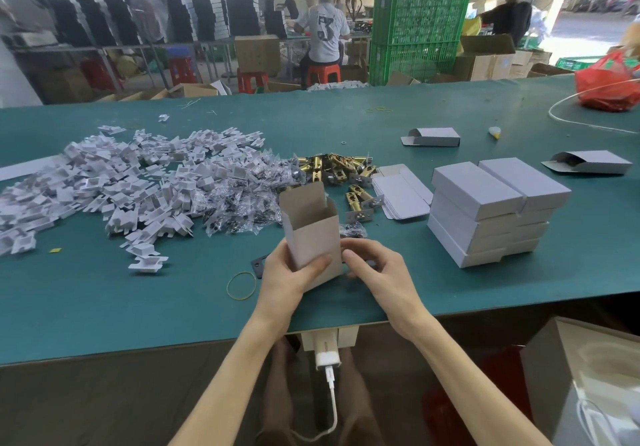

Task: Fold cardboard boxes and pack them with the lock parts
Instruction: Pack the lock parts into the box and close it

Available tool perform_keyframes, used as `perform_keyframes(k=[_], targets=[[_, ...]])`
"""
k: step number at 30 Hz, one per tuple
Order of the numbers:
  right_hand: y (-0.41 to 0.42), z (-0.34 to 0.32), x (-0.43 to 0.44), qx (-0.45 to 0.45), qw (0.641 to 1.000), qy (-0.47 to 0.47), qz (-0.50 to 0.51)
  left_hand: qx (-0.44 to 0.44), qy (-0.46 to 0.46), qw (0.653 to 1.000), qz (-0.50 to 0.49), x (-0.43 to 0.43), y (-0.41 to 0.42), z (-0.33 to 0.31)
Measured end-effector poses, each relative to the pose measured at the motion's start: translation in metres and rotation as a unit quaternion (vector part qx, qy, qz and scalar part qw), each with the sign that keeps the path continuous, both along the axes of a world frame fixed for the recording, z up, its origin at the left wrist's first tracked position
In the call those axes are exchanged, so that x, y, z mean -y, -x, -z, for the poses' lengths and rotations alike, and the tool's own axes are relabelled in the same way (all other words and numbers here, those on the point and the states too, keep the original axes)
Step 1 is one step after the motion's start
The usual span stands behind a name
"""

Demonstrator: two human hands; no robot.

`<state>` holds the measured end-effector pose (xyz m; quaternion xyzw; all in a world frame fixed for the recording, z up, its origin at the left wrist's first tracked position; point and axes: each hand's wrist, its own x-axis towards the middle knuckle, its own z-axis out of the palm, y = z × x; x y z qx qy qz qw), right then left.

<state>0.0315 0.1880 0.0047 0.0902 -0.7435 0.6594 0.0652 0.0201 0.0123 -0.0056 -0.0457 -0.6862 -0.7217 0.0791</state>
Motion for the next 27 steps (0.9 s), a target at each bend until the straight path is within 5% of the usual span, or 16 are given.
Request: perform_keyframes(k=[12, 14, 17, 21, 27], targets=[[0.084, -0.049, 0.005, -0.049, 0.966, -0.205, 0.148, 0.072, -0.058, 0.996, 0.007, -0.001, 0.003, -0.002], [0.113, -0.057, 0.006, -0.015, 0.929, -0.340, 0.145, 0.078, -0.065, 0.995, 0.009, -0.001, 0.004, -0.003], [0.142, -0.055, 0.012, 0.030, 0.828, -0.544, 0.137, 0.082, -0.068, 0.994, 0.011, 0.000, 0.004, -0.004], [0.158, -0.050, 0.027, 0.017, 0.735, -0.662, 0.145, 0.080, -0.063, 0.995, 0.006, -0.001, 0.005, -0.004], [0.161, -0.057, 0.027, 0.064, 0.762, -0.635, 0.114, 0.075, -0.061, 0.995, 0.004, -0.001, 0.005, -0.004]])
